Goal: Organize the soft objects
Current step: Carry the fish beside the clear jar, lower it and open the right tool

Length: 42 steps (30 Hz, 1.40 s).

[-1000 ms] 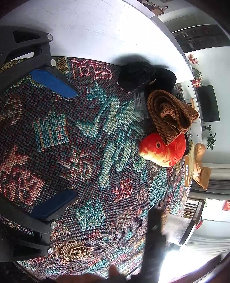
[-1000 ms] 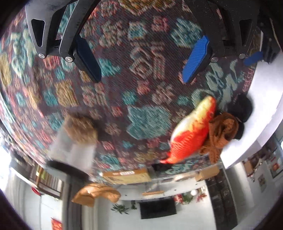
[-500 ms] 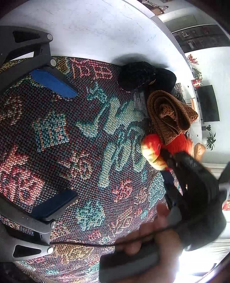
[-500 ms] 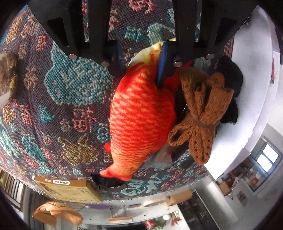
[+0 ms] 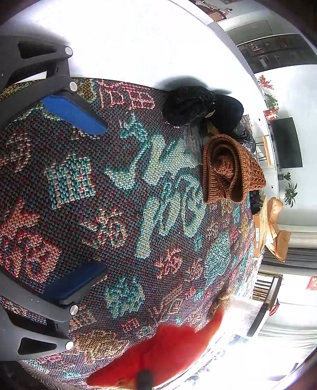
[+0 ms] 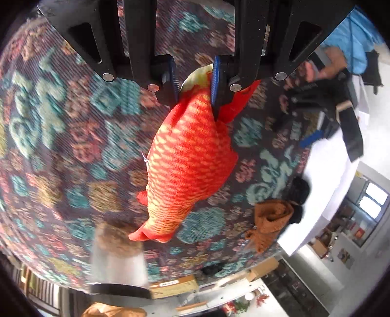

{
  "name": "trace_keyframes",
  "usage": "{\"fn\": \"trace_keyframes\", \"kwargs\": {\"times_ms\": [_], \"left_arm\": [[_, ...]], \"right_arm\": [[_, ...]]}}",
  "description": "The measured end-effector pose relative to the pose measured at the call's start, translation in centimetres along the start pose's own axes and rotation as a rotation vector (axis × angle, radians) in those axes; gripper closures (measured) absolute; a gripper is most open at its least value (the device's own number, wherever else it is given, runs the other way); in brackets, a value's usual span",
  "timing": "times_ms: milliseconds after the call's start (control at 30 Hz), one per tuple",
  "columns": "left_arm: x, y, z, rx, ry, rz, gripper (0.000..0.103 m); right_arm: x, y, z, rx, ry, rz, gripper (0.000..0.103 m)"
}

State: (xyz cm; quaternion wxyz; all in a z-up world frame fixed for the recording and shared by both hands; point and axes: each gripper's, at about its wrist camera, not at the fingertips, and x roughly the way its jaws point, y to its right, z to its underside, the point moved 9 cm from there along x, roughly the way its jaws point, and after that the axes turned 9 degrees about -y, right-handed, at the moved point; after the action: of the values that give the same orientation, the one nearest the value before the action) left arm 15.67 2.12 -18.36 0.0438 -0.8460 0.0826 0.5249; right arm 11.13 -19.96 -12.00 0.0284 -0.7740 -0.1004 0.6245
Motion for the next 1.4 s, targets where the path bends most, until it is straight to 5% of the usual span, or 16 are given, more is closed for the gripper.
{"fn": "trace_keyframes", "kwargs": {"times_ms": [67,367,667,800,1033,1200,1267,1333,1367,1400], "left_arm": [[0.0,0.0,0.0,0.000,0.000,0.000,0.000],[0.0,0.0,0.0,0.000,0.000,0.000,0.000],[0.0,0.0,0.0,-0.001,0.001,0.000,0.000],[-0.1,-0.1,0.0,-0.001,0.001,0.000,0.000],[-0.1,-0.1,0.0,-0.001,0.001,0.000,0.000],[-0.1,-0.1,0.0,-0.001,0.001,0.000,0.000],[-0.1,-0.1,0.0,-0.001,0.001,-0.001,0.000],[-0.1,-0.1,0.0,-0.001,0.002,0.000,0.000],[-0.1,-0.1,0.1,-0.002,0.002,0.000,0.000],[-0.1,-0.1,0.0,-0.001,0.002,-0.001,0.000]], "right_arm": [[0.0,2.8,0.9,0.040,0.006,0.102,0.080],[0.3,10.2,-3.4,0.248,0.135,0.214,0.080],[-2.0,12.6,0.1,0.507,0.271,0.021,0.083],[-3.8,14.4,-2.0,0.475,0.397,0.143,0.083],[-0.5,16.3,-11.9,0.299,0.359,0.160,0.083],[0.7,16.9,-15.2,0.231,0.344,-0.029,0.082],[1.9,17.6,-14.8,0.227,0.296,0.021,0.071],[1.7,17.9,-14.5,0.250,0.287,0.018,0.043],[1.2,18.0,-14.2,0.263,0.288,0.015,0.021],[0.6,17.9,-14.0,0.270,0.300,0.007,0.019]]}}
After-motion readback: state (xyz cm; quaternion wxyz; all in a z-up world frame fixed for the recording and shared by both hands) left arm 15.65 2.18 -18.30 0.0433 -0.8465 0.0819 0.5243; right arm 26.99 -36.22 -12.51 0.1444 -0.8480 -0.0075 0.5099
